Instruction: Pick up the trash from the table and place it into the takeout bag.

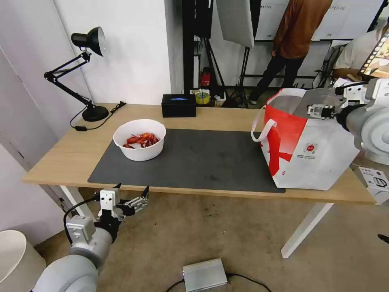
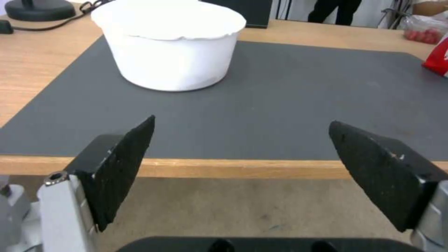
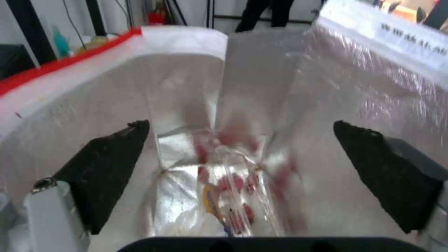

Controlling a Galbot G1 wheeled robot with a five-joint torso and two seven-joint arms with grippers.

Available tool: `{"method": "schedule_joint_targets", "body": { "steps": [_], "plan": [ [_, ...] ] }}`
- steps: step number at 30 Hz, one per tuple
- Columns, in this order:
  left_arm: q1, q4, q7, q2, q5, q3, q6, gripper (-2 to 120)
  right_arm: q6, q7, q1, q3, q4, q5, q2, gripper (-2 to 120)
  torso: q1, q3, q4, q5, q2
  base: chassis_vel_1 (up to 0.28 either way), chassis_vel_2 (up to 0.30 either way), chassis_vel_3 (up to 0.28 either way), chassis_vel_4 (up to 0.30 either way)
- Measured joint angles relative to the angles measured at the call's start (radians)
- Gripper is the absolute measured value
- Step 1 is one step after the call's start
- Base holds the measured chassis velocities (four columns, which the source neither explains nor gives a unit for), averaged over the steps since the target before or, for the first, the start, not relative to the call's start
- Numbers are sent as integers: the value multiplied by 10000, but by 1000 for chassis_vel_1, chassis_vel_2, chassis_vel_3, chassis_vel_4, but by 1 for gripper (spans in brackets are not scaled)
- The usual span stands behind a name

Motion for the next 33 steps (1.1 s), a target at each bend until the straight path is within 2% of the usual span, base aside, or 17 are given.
{"method": "schedule_joint_targets", "body": {
  "steps": [2, 3, 4, 7, 8, 10, 13, 19, 20, 27, 30, 33],
  "plan": [
    [8, -10, -2, 0, -10, -12, 0, 100, 361, -263, -30, 38, 137, -142, -16, 100, 0, 0, 0, 0, 0, 0, 0, 0, 0],
    [9, -16, -3, -2, -13, -18, 0, 100, 906, -646, -110, 81, 259, -364, -17, 100, 0, 0, 0, -1, 0, 0, 0, 0, 0],
    [9, -16, -3, -2, -13, -18, 0, 100, 906, -646, -110, 81, 259, -364, -17, 100, 0, 0, 0, -1, 0, 0, 0, 0, 0],
    [-3, -19, -5, -23, -17, -19, 0, 100, 2902, -1834, -466, 108, 491, -1225, -8, 100, 0, 0, 0, -1, 0, 0, 0, 0, 0],
    [-3, -19, -5, -23, -17, -19, 0, 100, 2902, -1834, -466, 108, 491, -1225, -8, 100, 0, 0, 0, -1, 0, 0, 0, 0, 0],
    [-3, -12, -9, -57, -17, -9, 0, 100, 4255, -2890, -853, 189, 697, -1856, 19, 100, 0, 0, 1, -1, 0, 0, 0, 0, 0],
    [13, -6, -9, -80, -18, -25, 0, 100, 4958, -3642, -1443, 386, 1131, -2253, -11, 100, 0, 0, 1, -1, 1, 0, 0, 0, 0],
    [15, 27, -11, -83, -18, -82, 0, 100, 5106, -4030, -2233, 467, 1664, -2604, -183, 100, 0, 0, 0, 0, 0, 0, 0, 0, 0],
    [23, 35, -13, -115, -19, -119, 0, 100, 5108, -4114, -2637, 391, 2060, -2777, -280, 100, 0, -1, -1, -1, 1, 0, 0, 0, 0],
    [119, -43, -39, -222, -10, -262, 0, 100, 5062, -4002, -3580, 92, 2942, -3499, -233, 100, 0, 0, 3, -1, 0, 0, 0, 0, 0],
    [117, -58, -49, -224, -30, -299, 0, 100, 4955, -3748, -4284, 144, 3238, -3943, -131, 100, -1, 0, 0, -1, 1, 0, 0, 0, 0],
    [236, -85, -67, -282, -37, -430, 0, 100, 4767, -3395, -5738, 324, 3417, -4767, 2, 100, -1, -1, -3, 0, 1, 0, 0, 0, 0]
  ]
}}
